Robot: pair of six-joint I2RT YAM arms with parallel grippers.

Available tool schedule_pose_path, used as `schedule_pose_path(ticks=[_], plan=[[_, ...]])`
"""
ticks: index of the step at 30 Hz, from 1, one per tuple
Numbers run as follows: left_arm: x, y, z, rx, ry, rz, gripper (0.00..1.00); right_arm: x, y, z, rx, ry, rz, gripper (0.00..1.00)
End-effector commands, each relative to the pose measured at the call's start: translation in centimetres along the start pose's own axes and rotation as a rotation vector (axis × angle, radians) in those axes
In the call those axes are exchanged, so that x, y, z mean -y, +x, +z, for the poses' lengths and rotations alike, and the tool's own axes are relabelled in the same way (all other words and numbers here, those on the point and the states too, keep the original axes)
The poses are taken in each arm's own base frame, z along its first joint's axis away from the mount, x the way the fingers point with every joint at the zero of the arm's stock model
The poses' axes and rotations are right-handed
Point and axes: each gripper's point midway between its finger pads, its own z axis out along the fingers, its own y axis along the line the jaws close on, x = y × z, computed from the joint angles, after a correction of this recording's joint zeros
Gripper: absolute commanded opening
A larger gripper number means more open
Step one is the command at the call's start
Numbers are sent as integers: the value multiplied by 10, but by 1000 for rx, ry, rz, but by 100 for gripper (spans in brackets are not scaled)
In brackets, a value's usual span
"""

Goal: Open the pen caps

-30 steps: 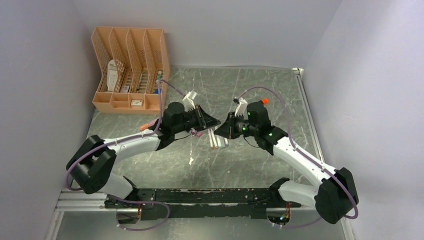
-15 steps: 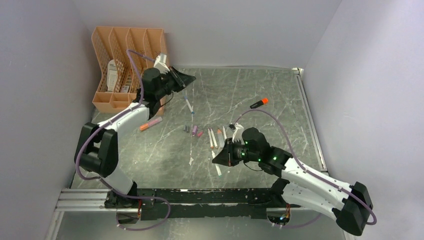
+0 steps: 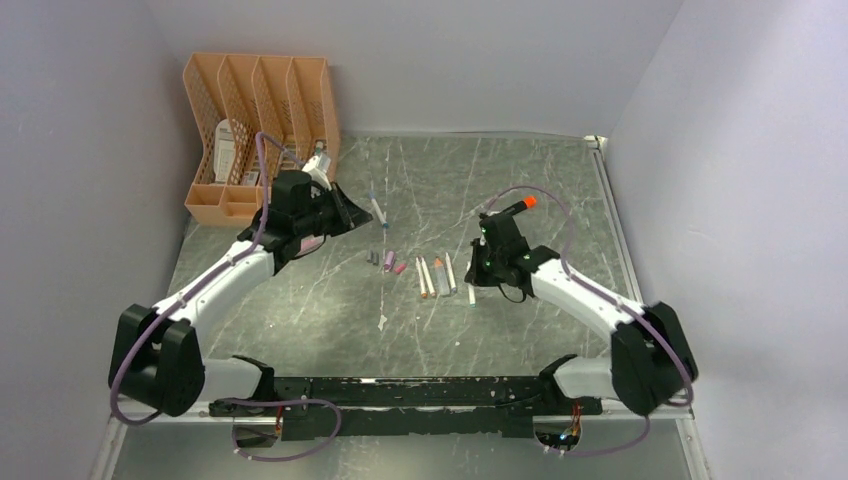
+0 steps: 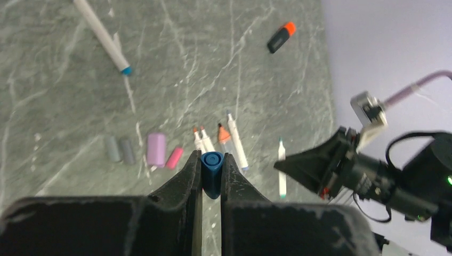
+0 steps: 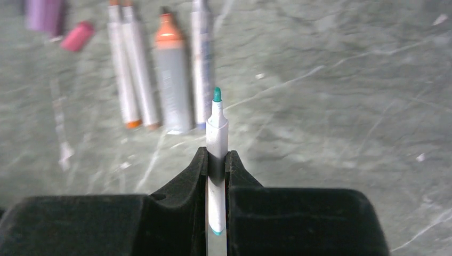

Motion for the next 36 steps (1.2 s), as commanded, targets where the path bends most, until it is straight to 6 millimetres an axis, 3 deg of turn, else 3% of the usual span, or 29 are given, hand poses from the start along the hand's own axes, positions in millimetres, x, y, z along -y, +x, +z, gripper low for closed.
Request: schedule_pose_path(ticks=[1, 7, 14, 25, 30, 36], plan=[[-21, 16, -20, -43, -110, 57, 9, 13, -22, 26, 25, 33, -78, 0], [-39, 30, -20, -82, -169, 58, 9, 8, -42, 62, 16, -4, -80, 0], [-57, 40, -9, -119, -217, 58, 10, 11, -50, 81, -6, 32, -80, 0], [-87, 52, 11, -173, -319, 61, 11, 13, -41, 91, -42, 26, -73, 15], [-92, 57, 19, -185, -336, 65, 11, 13, -38, 93, -51, 20, -71, 28], [-97, 62, 30, -209, -365, 79, 12, 9, -39, 86, -44, 5, -66, 33]])
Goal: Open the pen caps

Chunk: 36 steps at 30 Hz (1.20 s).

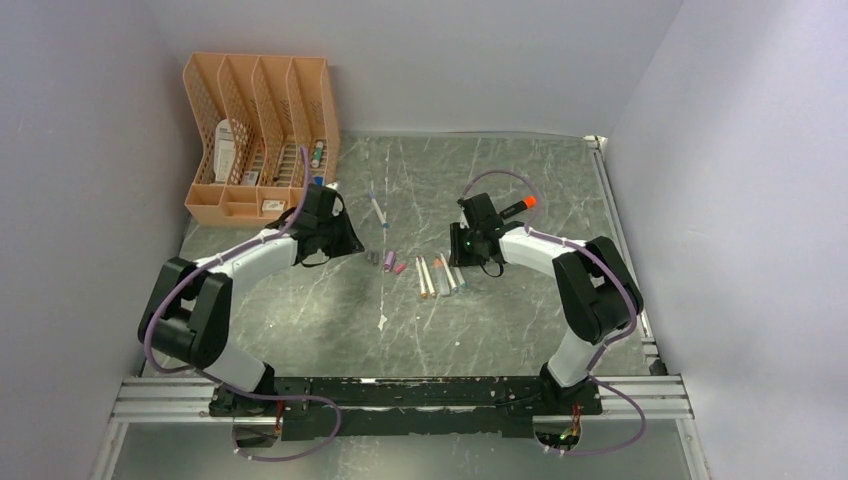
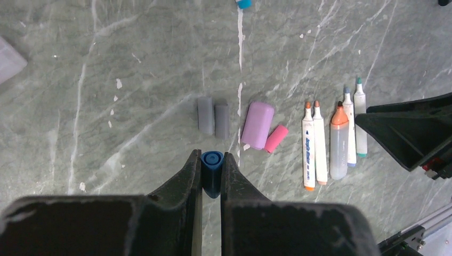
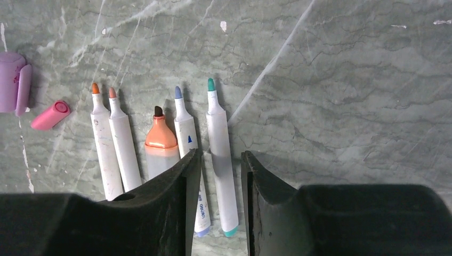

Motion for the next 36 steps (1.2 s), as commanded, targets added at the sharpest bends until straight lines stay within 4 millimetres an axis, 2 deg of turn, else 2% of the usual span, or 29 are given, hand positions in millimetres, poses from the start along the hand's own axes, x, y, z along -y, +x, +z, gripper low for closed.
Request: schedule_pose_path(ticks=[1, 7, 13, 18, 22, 24, 27, 29, 30, 31, 34, 36], plan=[[6, -12, 8, 24, -27, 43, 12, -3, -10, -10, 39, -18, -1, 34], [6, -6, 25, -6, -72, 67, 15, -9, -25, -34, 86, -36, -5, 38], [-6, 4, 40, -41, -161, 90, 22, -14, -35, -51, 114, -56, -14, 40], [-13, 12, 46, -69, -193, 96, 33, -18, -37, -56, 122, -75, -17, 41], [-14, 16, 46, -82, -200, 100, 41, -21, -42, -53, 118, -92, -28, 42], [-14, 16, 44, -83, -201, 102, 48, -29, -56, -52, 129, -118, -43, 43], [-11, 14, 34, -71, -190, 97, 57, -42, -73, -45, 154, -171, -72, 48], [-4, 10, 22, -52, -169, 98, 61, -53, -89, -38, 179, -212, -99, 58], [-1, 7, 15, -40, -159, 99, 69, -59, -97, -34, 188, -227, -111, 61], [3, 4, 8, -31, -150, 101, 77, -64, -107, -27, 195, -239, -124, 62], [13, -8, -20, 15, -131, 108, 81, -78, -128, -8, 219, -246, -160, 63], [20, -17, -42, 57, -112, 110, 99, -82, -143, 3, 235, -242, -175, 63]])
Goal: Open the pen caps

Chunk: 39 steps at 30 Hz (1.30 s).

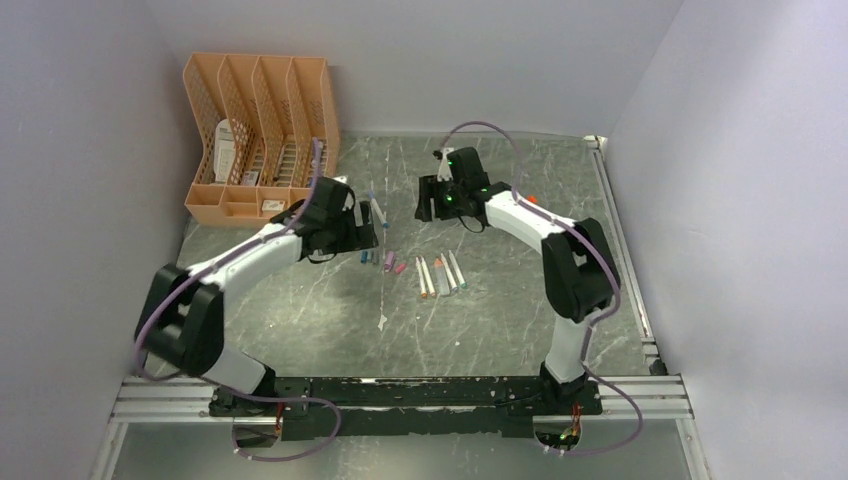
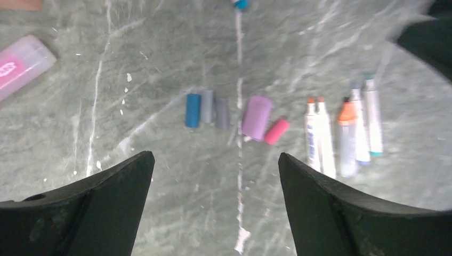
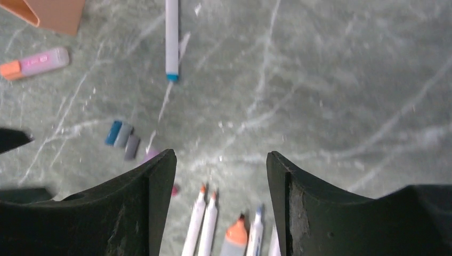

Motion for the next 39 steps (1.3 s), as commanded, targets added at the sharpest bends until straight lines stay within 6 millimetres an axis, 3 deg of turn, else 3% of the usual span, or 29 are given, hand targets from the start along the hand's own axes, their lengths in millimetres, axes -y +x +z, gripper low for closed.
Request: schedule_pose_path(ticks=[1, 7, 12, 20, 26, 31, 36, 38, 39], plan=[[8, -21, -54, 100, 30, 10, 100, -22, -28, 32, 48, -49, -88, 63], [20, -40, -120, 247, 125, -19, 100, -43, -34, 79, 45, -25, -165, 61], [25, -48, -157, 326, 184, -39, 99, -46, -27, 109, 32, 36, -191, 58], [27, -42, -165, 324, 211, -46, 99, -42, -14, 148, 16, 122, -223, 54], [24, -39, -167, 326, 210, -52, 99, -30, -6, 165, -24, 210, -234, 48], [23, -37, -167, 331, 214, -59, 99, -30, 11, 169, -75, 263, -290, 33], [26, -36, -166, 324, 232, -64, 99, -32, 40, 166, -154, 324, -399, 27], [27, -35, -165, 323, 235, -68, 99, -31, 51, 163, -183, 315, -396, 18], [27, -34, -165, 321, 236, -69, 99, -29, 54, 161, -188, 308, -385, 8]])
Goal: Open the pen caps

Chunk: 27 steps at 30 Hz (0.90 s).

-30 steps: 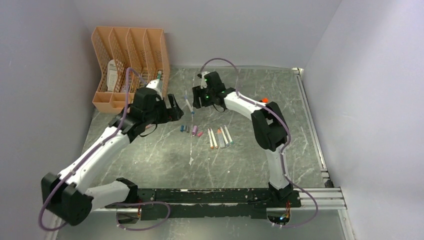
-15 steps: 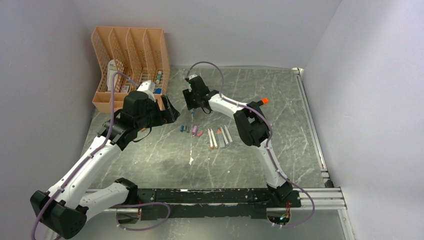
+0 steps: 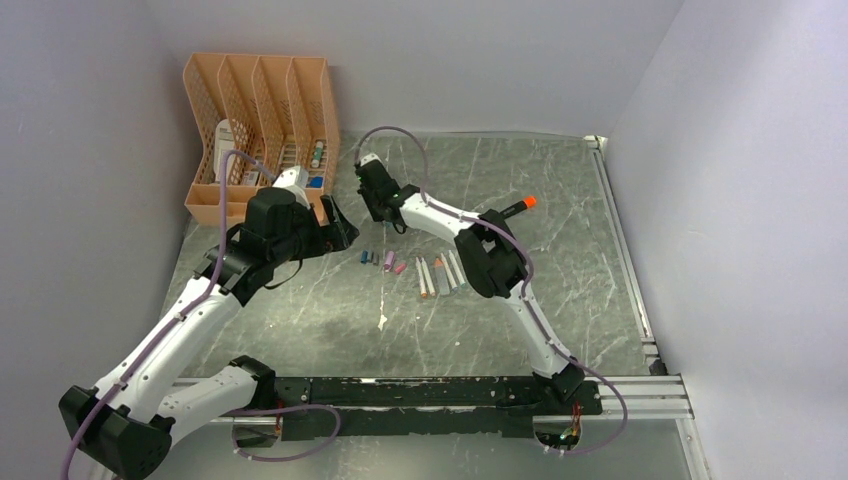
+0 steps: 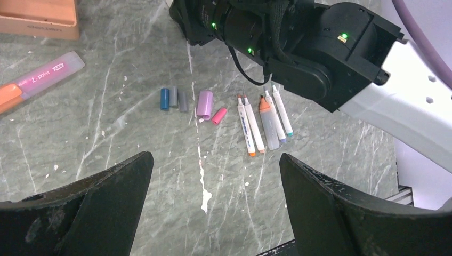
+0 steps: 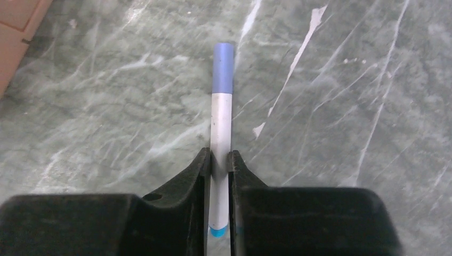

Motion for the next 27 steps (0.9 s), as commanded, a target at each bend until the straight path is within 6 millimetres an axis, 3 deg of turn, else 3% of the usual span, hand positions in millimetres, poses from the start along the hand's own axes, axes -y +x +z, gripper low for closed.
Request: schedule_pose_path(ticks=[1, 4, 10, 14, 16, 21, 27], plan=[[6, 3, -2, -3, 33, -11, 99, 2, 74, 0, -200, 6, -61, 0], [6, 4, -2, -6, 35, -10, 99, 19, 61, -8, -160, -55, 45, 0], [5, 5, 0, -9, 34, -10, 99, 59, -1, -40, -12, -169, 176, 0], [9, 4, 4, -4, 52, -10, 99, 67, -38, -87, 100, -240, 206, 0], [14, 2, 8, -5, 72, -13, 99, 66, -60, -127, 175, -290, 219, 0], [42, -3, 17, 2, 214, -34, 99, 46, -43, -211, 244, -445, 282, 0], [92, -10, 19, 30, 493, -100, 100, 27, 5, -304, 331, -605, 384, 0]])
